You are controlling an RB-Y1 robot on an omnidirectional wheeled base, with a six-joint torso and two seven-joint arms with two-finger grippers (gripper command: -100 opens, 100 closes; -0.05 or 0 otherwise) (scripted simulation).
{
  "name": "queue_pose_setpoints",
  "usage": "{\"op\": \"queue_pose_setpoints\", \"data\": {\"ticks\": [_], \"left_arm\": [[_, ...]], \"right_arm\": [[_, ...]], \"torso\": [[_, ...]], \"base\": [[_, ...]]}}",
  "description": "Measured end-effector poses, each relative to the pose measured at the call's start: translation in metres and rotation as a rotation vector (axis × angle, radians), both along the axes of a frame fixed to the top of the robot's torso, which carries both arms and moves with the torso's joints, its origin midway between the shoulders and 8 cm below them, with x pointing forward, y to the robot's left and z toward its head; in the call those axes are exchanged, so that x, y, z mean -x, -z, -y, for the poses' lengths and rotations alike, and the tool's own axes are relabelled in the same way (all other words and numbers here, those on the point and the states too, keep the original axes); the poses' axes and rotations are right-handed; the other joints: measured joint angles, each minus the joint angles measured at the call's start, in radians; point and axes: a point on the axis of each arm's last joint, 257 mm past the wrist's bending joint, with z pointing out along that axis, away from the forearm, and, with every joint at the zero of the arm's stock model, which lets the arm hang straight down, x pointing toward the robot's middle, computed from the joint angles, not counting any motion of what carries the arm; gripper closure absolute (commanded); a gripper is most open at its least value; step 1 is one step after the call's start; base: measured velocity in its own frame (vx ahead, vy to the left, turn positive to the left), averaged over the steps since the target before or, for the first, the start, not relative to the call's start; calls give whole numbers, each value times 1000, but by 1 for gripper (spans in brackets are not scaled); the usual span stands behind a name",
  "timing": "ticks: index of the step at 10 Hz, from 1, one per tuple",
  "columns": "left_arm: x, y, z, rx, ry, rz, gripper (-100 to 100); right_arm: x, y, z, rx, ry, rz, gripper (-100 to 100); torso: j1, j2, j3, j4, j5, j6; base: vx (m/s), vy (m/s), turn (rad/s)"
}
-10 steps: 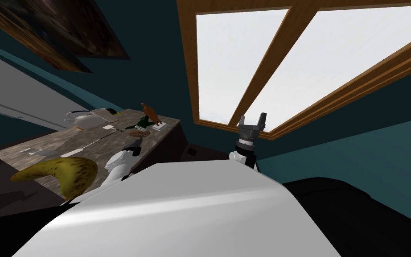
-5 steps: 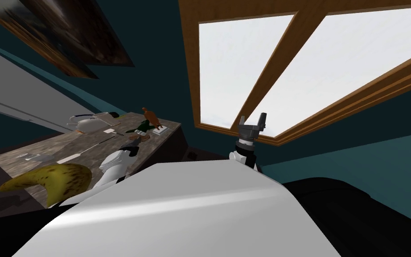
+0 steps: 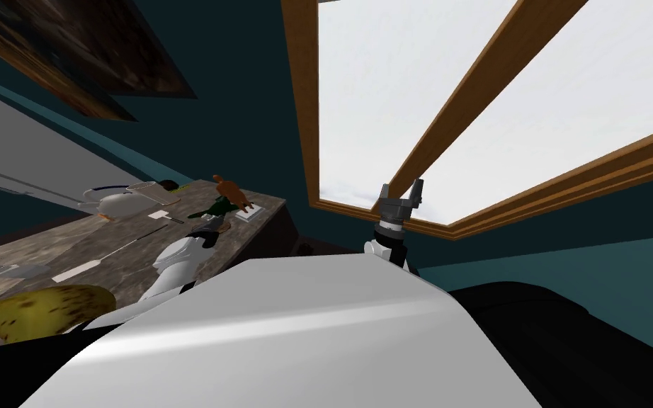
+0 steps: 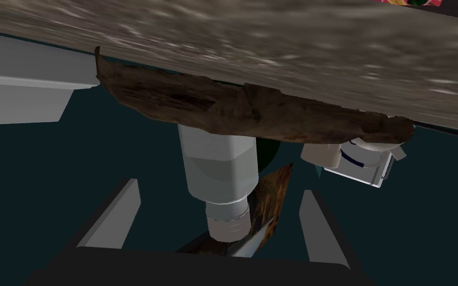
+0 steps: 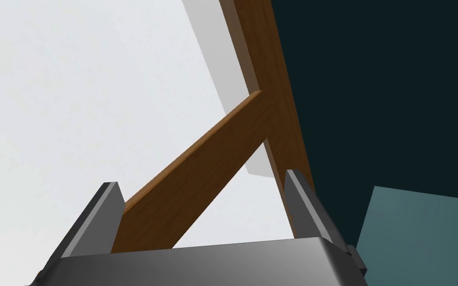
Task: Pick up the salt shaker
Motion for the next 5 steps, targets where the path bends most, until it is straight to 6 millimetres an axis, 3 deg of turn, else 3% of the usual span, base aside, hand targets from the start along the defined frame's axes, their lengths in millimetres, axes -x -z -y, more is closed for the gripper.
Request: {"op": "queue_pose_setpoints", "data": {"ticks": [5], "left_arm": [[37,-4,-28,-5,-72,5,-100]], "right_arm": [[0,0,0,0,0,0,0]], "torso": [[1,4,3,1,0,0]], "base": [[-12,22,-130]]}}
